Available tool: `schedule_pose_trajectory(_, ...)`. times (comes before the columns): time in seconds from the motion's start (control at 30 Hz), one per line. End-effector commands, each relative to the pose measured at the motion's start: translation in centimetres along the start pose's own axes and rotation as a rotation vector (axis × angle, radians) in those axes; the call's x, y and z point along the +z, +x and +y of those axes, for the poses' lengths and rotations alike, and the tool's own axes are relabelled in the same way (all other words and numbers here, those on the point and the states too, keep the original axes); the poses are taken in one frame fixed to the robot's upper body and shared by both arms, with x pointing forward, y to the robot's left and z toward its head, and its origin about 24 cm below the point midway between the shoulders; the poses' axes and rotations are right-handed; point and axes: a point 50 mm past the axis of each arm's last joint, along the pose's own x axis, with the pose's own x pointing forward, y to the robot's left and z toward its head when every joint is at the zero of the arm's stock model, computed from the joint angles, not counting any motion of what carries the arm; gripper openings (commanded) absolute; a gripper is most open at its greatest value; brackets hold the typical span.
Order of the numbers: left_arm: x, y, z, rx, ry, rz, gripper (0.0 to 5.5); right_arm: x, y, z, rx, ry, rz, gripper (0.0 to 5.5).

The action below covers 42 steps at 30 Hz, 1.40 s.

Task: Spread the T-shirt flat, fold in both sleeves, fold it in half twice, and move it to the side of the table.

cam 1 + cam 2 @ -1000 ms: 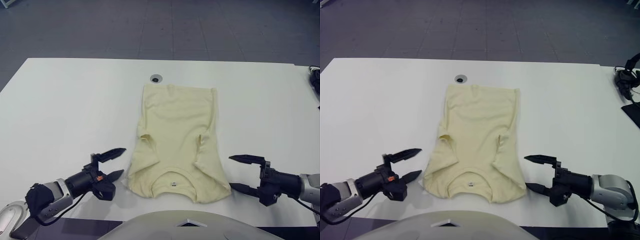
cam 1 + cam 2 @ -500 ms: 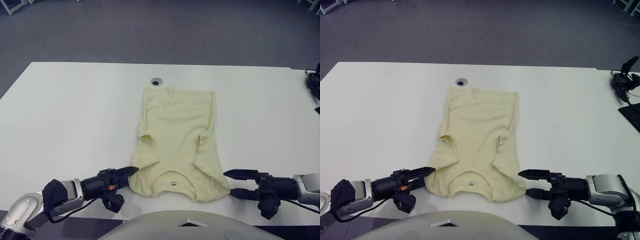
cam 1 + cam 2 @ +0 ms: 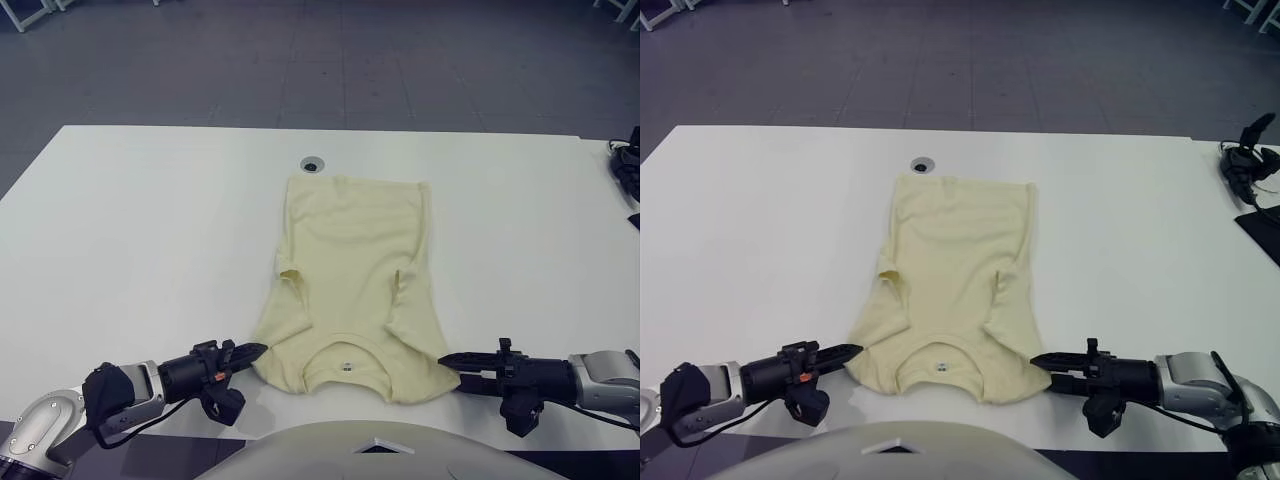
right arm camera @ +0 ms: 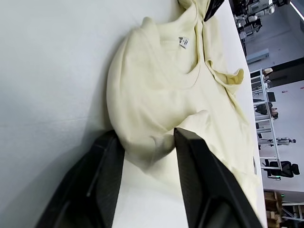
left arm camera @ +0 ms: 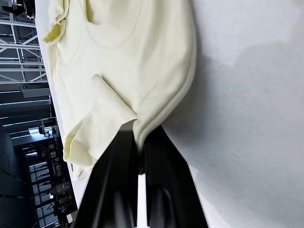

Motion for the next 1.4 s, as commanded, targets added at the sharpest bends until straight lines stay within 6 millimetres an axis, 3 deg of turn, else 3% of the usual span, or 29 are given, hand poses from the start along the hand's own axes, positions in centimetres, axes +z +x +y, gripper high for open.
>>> schedule_pose_trajectory(0.03, 0.7, -0.3, -1.4, -0.059, -0.054, -0.009, 0.00, -0.5, -0.4, 0.9, 0.053, 0.149, 0.060, 1.11)
schedule_pose_trajectory(0.17, 0.9, -0.3, -1.5, -0.057, -0.088, -0.017, 0.00, -0.1, -0.1, 0.8, 0.048, 0.252, 0.049, 0.40)
schedule_pose_trajectory(0.23, 1.1, -0.3, -1.4, -0.048, -0.159, -0.016, 0.00, 0.4, 0.2, 0.7, 0.046, 0.388, 0.038, 0.14)
schedule_pose_trajectory(0.37, 2.1, -0.9, -1.1, -0.079, -0.427, -0.038, 0.00, 2.4, 0.0, 0.2, 0.122, 0.810, -0.066, 0.03)
schedule_pose_trajectory(0.5, 3.8, -3.1, -1.6, -0.290, -0.725, -0.095, 0.00, 3.8, -1.3, -2.8, 0.145, 1.029, -0.199, 0.03)
schedule_pose_trajectory(0.63, 5.1, -5.7, -0.2, -0.367, -0.905, -0.200, 0.00, 4.5, -2.8, -5.4, 0.128, 1.142, -0.329, 0.03)
schedule_pose_trajectory(0.87, 6.4, -8.7, 3.5, -0.306, -0.995, -0.332, 0.00, 6.9, -3.8, -6.2, 0.116, 1.206, -0.448, 0.03)
schedule_pose_trajectory(1.07, 2.2, -7.9, 5.9, -0.260, -0.906, -0.250, 0.00, 5.3, -3.3, -8.1, 0.029, 1.074, -0.312, 0.03)
schedule_pose_trajectory(1.2, -1.2, -6.8, 9.0, -0.132, -0.817, -0.200, 0.00, 3.7, -3.1, -10.1, -0.069, 0.965, -0.279, 0.03)
schedule_pose_trajectory(1.4, -5.1, -4.4, 13.0, 0.093, -0.732, -0.152, 0.00, -0.7, -1.9, -14.0, -0.251, 0.773, -0.131, 0.03)
